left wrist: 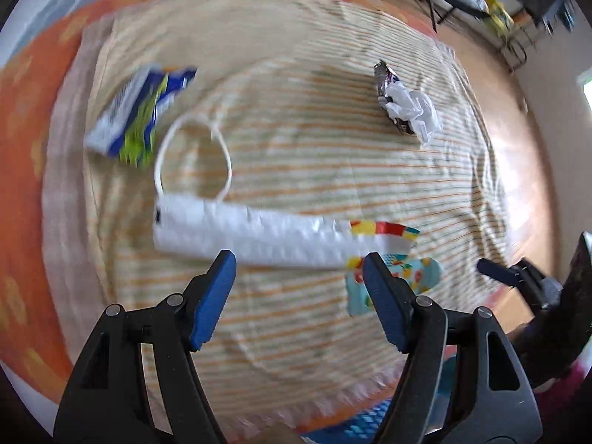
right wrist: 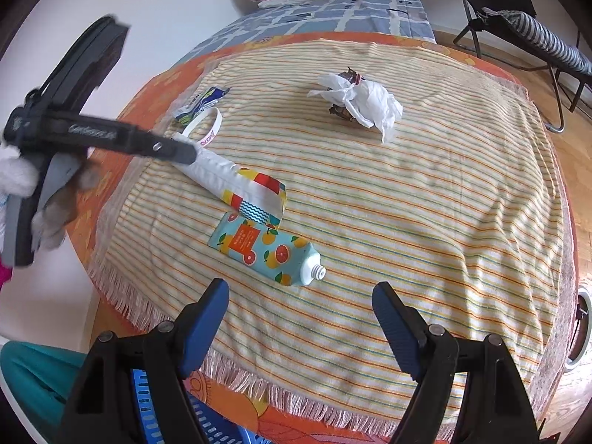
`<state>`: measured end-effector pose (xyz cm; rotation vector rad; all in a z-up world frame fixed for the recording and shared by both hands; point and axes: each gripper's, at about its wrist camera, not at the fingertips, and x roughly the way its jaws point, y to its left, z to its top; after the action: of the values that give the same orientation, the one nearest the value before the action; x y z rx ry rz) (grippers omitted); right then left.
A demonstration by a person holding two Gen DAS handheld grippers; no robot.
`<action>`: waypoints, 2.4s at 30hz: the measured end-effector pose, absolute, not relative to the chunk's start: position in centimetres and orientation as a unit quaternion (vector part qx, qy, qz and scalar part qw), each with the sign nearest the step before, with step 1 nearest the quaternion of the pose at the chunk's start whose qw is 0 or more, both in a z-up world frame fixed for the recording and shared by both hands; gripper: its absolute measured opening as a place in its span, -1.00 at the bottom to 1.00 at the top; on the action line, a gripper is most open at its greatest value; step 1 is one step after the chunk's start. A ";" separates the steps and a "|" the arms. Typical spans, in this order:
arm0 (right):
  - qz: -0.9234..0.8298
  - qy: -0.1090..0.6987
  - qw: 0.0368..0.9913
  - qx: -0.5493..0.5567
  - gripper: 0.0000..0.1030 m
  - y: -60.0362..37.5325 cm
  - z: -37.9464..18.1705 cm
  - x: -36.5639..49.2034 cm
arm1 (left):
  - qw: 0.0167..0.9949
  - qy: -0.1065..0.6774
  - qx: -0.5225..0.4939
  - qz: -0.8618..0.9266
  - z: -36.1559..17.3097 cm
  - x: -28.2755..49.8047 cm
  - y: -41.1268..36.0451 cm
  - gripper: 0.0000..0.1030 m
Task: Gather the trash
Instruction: 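Close the left tool on the white tube with the colourful end, then lift the white tube with the left tool while the right tool reaches the fruit-print tube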
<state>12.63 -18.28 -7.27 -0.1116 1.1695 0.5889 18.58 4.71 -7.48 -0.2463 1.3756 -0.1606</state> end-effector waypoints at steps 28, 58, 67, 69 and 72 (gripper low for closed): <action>0.277 0.540 0.793 -0.052 0.60 -18.3 -7.1 12.9 | 0.786 0.585 -0.191 -0.050 -8.0 25.8 6.8 0.43; 0.269 0.539 0.798 -0.027 0.53 -19.4 -6.8 15.2 | 0.771 0.629 0.000 -0.102 -10.6 20.8 2.7 0.42; 0.270 0.537 0.798 -0.042 0.53 -19.3 -7.0 14.9 | 0.797 0.592 -0.084 -0.083 -7.3 23.8 7.0 0.42; 0.272 0.539 0.796 -0.043 0.53 -19.1 -7.2 15.0 | 0.790 0.603 -0.064 -0.088 -7.8 23.2 6.3 0.42; 0.274 0.542 0.793 -0.046 0.53 -18.6 -7.5 15.1 | 0.778 0.618 -0.055 -0.102 -8.8 22.5 5.5 0.42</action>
<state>15.07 -18.60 -7.53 -0.0990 1.1660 0.5891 22.53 5.53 -8.85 -0.1199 1.3364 -0.2208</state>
